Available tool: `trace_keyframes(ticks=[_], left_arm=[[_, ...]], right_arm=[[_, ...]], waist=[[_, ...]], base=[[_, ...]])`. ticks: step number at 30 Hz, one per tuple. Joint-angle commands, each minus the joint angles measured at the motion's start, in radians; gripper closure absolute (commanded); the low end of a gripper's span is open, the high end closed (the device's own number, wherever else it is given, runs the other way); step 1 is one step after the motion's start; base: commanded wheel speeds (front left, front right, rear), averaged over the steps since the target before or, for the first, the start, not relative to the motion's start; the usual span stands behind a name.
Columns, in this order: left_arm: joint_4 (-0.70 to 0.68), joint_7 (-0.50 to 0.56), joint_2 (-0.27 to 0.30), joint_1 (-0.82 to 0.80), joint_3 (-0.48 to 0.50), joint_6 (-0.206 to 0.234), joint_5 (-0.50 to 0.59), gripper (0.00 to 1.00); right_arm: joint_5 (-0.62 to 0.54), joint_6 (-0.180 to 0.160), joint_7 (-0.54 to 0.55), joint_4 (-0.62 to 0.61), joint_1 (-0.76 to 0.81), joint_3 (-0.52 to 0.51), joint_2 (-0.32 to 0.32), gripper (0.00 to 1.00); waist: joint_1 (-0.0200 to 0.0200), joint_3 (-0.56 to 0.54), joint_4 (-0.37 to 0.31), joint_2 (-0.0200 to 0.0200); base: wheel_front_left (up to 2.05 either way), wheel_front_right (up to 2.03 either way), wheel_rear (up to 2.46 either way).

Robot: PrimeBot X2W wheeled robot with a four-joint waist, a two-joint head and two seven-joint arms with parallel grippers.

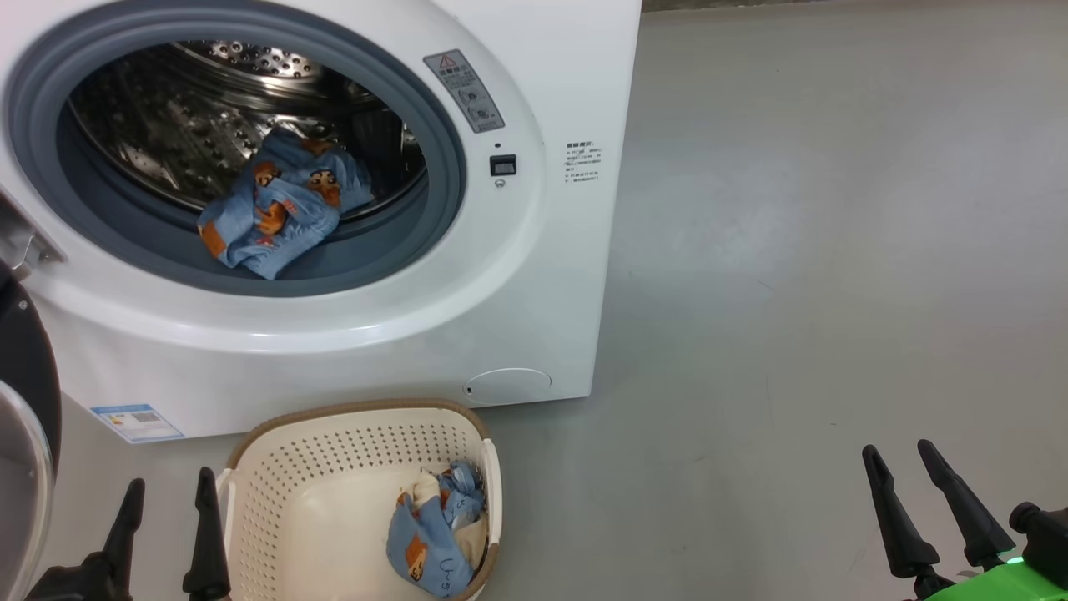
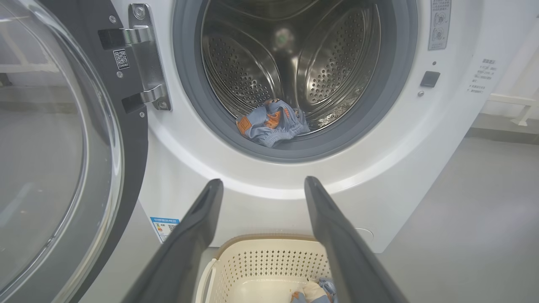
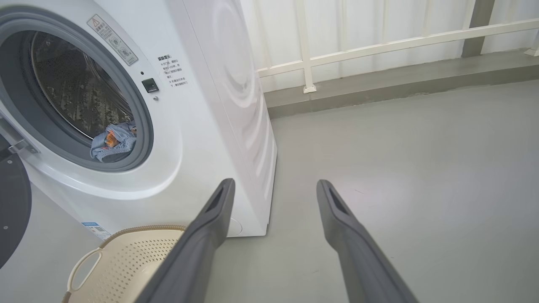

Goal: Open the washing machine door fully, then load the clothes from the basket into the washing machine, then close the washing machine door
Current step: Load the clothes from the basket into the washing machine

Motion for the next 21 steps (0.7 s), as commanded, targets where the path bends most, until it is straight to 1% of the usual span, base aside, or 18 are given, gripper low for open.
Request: trace_keyframes(ticks=[1, 11, 17, 21], left_arm=[[-0.030, -0.006, 0.009, -0.012, 0.035, -0.001, 0.009, 0.00], [-0.012, -0.006, 0.006, -0.021, 0.031, -0.001, 0.007, 0.00], [0.032, -0.006, 0.005, -0.037, 0.006, -0.001, -0.007, 0.00], [0.086, -0.006, 0.005, -0.059, -0.024, -0.001, -0.012, 0.00]], right_arm=[[0.003, 0.002, -0.012, -0.026, -0.004, 0.015, -0.018, 0.00], [0.002, 0.002, -0.012, -0.031, -0.019, 0.018, -0.011, 0.00], [-0.002, 0.002, -0.012, -0.032, -0.044, 0.027, 0.003, 0.00], [-0.004, 0.002, -0.012, -0.033, -0.063, 0.031, 0.012, 0.00]], waist=[[0.0000, -0.001, -0.001, 0.0000], [0.0000, 0.022, -0.004, 0.0000], [0.0000, 0.051, -0.011, 0.0000], [0.0000, 0.077, -0.015, 0.0000]], base=[[0.00, 0.00, 0.00], [0.00, 0.00, 0.00], [0.00, 0.00, 0.00], [0.00, 0.00, 0.00]])
